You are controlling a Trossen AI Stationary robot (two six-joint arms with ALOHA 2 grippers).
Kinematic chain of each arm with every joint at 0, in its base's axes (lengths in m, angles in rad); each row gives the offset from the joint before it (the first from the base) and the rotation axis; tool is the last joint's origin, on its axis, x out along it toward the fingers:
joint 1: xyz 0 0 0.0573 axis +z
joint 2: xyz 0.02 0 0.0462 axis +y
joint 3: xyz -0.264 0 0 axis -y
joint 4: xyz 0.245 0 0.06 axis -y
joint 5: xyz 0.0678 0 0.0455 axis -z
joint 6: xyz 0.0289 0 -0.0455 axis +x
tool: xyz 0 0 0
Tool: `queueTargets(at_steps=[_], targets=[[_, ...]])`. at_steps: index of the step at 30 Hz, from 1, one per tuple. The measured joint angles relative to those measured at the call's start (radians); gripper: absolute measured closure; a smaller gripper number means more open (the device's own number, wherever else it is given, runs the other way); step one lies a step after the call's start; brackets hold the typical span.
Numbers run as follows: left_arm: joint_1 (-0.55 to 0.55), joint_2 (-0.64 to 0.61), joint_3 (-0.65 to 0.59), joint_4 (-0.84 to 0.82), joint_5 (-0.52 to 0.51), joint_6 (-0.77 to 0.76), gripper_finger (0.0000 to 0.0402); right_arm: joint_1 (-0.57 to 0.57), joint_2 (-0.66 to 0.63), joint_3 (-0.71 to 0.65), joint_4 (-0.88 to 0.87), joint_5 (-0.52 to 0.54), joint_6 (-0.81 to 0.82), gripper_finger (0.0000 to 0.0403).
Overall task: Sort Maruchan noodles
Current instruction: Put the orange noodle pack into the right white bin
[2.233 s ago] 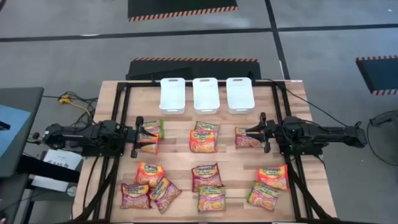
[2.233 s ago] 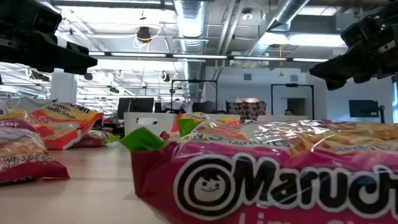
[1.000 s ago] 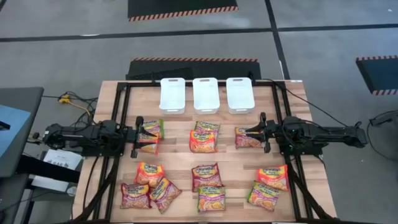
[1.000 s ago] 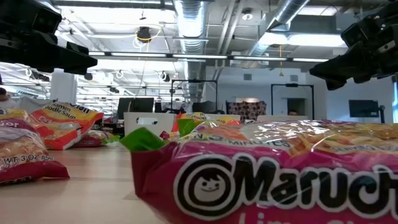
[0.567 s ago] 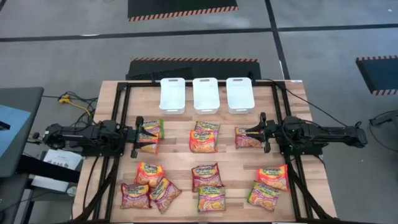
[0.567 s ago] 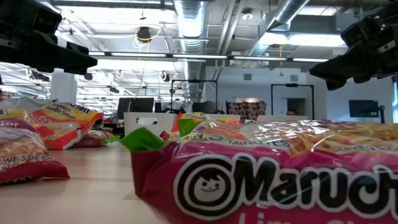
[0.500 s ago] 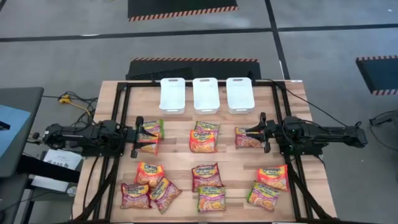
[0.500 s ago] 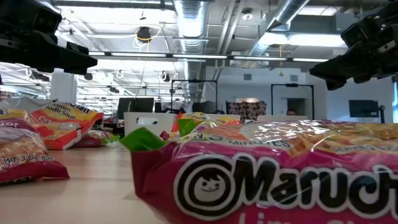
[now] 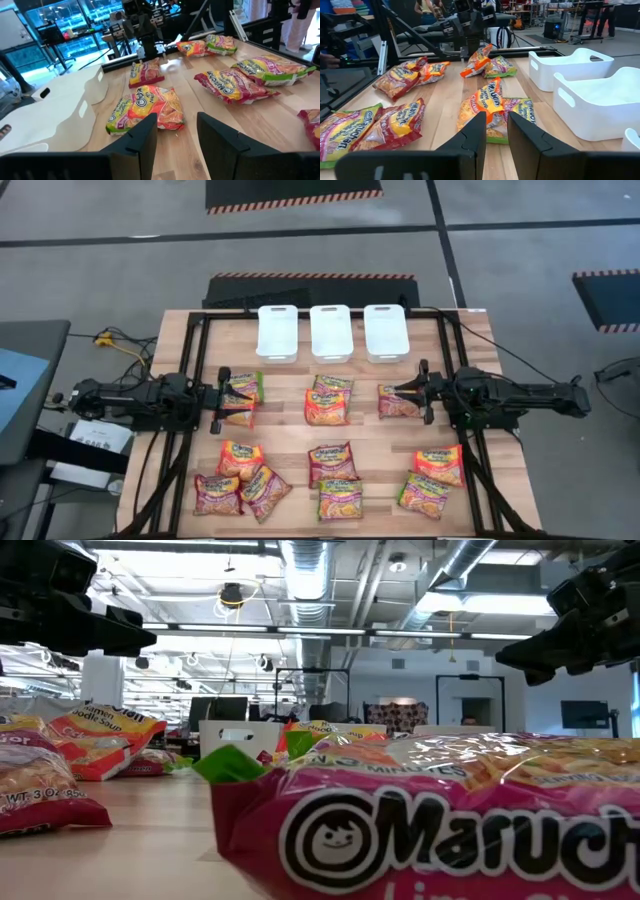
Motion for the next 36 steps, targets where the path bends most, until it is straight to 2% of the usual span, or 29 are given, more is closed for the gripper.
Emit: queueTargets(at_steps=[16, 20, 24, 31, 36], targets=[[0.0, 0.0, -0.001, 0.01, -0.021, -0.054, 0.0271, 0.0, 0.0, 0.0, 0.009, 0.006, 0.0, 0.03], [0.0, 0.0, -0.001, 0.014, -0.066, -0.13, 0.0271, 0.0, 0.0, 0.0, 0.009, 0.009, 0.0, 0.03], [0.0, 0.0, -0.001, 0.015, -0.061, -0.18, 0.0271, 0.0, 0.0, 0.0, 0.047, 0.01, 0.0, 0.03], [0.0, 0.0, -0.001, 0.017, -0.02, -0.306, 0.0271, 0.0, 0.0, 0.002, 0.221, 0.07, -0.003, 0.03], [0.0, 0.0, -0.001, 0.01, -0.054, -0.356, 0.0271, 0.0, -0.001, 0.044, 0.218, 0.074, -0.035, 0.0296]])
